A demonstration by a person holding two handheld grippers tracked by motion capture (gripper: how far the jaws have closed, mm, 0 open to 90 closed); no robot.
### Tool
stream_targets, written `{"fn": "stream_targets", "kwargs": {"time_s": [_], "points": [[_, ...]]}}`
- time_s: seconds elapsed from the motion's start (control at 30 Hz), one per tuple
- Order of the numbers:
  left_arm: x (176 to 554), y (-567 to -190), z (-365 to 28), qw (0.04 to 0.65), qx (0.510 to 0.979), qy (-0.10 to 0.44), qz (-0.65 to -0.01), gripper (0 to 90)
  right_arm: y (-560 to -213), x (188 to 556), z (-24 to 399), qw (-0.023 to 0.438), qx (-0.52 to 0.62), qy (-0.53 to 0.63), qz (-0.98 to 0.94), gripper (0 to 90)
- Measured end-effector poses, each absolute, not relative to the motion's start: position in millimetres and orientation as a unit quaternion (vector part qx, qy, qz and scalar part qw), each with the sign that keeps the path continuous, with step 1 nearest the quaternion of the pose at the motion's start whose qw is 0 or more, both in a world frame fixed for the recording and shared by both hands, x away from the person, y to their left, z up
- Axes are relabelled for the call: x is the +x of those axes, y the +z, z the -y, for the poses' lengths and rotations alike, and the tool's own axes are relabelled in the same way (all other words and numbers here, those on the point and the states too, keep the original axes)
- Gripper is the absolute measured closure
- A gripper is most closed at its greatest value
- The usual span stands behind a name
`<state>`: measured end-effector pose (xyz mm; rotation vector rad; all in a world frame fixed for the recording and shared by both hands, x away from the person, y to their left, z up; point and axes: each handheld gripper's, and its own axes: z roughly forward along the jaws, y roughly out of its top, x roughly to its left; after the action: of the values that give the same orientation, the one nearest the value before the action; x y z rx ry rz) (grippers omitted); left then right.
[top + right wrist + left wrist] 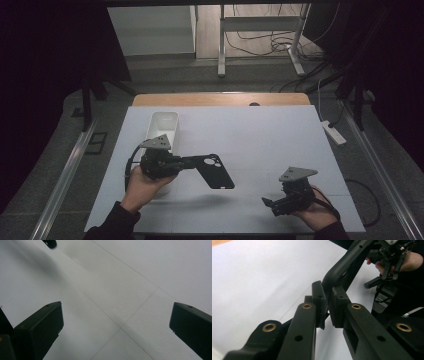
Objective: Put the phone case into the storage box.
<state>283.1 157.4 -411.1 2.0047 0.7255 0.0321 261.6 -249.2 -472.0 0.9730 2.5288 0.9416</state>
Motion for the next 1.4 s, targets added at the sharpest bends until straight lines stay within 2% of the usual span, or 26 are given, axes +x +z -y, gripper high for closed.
{"fn": "stream_targets", "kwargs": {"time_s": [0.77, 1.4], "points": [[292.3, -387.0, -185.7, 0.468, 0.824, 0.021, -0.319, 83.3, -465.5, 243.2, 296.0, 0.121, 0.409, 0.335, -0.840, 0.0], [297.4, -358.7, -211.2, 0.451, 0.826, 0.048, -0.336, 83.3, -462.1, 229.5, 313.6, 0.120, 0.430, 0.327, -0.833, 0.0]]}}
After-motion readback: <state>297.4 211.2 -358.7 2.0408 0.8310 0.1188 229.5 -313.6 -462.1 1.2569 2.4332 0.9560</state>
